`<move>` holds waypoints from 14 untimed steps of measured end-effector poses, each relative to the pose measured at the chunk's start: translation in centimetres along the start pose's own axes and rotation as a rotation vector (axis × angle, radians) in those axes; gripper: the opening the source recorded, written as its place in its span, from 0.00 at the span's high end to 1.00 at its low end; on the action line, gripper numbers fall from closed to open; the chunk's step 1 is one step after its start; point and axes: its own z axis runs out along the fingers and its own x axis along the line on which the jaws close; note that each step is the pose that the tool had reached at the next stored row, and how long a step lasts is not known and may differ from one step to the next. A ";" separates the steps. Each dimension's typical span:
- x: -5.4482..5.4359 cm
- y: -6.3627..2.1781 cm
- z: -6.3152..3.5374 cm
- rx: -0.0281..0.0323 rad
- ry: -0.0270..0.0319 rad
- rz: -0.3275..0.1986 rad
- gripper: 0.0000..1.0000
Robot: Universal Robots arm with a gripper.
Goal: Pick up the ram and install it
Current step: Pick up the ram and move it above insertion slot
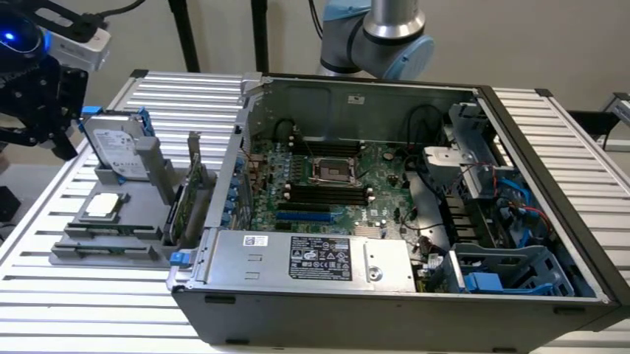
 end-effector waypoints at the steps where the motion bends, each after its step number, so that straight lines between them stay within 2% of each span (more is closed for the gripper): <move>1: 0.0 0.00 0.02 -0.0001 0.0004 -0.018 0.89; 14: 0.0 -0.01 0.28 -0.0015 0.0059 -0.254 0.89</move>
